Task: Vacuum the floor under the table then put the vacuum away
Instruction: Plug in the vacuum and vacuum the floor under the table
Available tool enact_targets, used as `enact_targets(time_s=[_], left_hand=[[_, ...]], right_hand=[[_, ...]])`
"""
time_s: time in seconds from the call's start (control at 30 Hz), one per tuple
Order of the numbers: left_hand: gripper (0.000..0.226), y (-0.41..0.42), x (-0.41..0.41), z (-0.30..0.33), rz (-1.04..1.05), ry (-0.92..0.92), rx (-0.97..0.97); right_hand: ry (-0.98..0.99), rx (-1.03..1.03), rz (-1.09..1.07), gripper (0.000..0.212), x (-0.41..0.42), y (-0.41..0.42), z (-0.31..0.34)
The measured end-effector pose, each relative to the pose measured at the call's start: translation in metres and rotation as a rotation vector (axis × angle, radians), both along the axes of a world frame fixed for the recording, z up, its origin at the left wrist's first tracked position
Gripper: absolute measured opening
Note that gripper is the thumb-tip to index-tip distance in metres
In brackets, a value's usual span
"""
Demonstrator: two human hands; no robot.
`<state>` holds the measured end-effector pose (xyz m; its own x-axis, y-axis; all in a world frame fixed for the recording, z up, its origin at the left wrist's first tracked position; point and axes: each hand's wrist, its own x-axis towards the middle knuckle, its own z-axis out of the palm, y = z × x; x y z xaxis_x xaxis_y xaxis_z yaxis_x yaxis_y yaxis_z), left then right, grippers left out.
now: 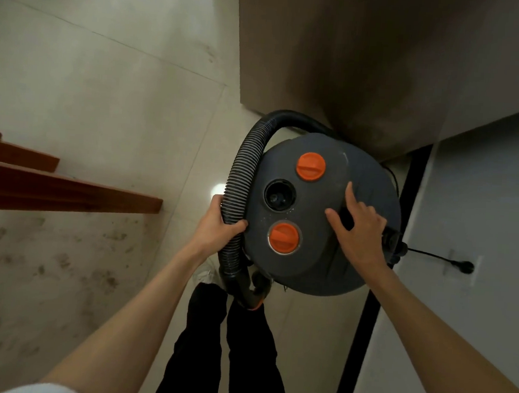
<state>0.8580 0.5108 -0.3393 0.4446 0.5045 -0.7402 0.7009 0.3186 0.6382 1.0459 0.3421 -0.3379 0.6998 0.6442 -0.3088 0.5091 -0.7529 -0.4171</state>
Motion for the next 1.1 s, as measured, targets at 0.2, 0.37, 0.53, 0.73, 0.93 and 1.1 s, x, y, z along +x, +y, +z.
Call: enact_targets(time_s=[0.2,0.37,0.53,0.73,0.93,1.1], left_hand=[[0.053,-0.013,0.009,0.002,-0.014,0.012,-0.005],[0.052,-0.019,0.012,0.004,0.012,0.017,0.003],[0.056,-0.023,0.012,0.003,0.047,0.022,-0.002],[0.059,-0.026,0.010,0.002,0.045,0.024,-0.019],[0.059,-0.027,0.011,0.002,0.044,0.019,-0.012],[0.060,-0.026,0.010,0.003,0.039,0.019,-0.019]], right_hand=[[0.077,0.034,-0.002,0.065,0.008,-0.014,0.005],[0.052,0.027,0.025,0.061,0.007,-0.017,0.007],[-0.201,0.256,0.104,0.038,-0.018,-0.031,0.003],[-0.373,0.326,0.337,0.027,-0.050,-0.032,0.001],[-0.365,0.211,0.465,0.031,-0.051,-0.009,-0.002],[-0.322,0.166,0.451,0.030,-0.055,0.003,-0.003]])
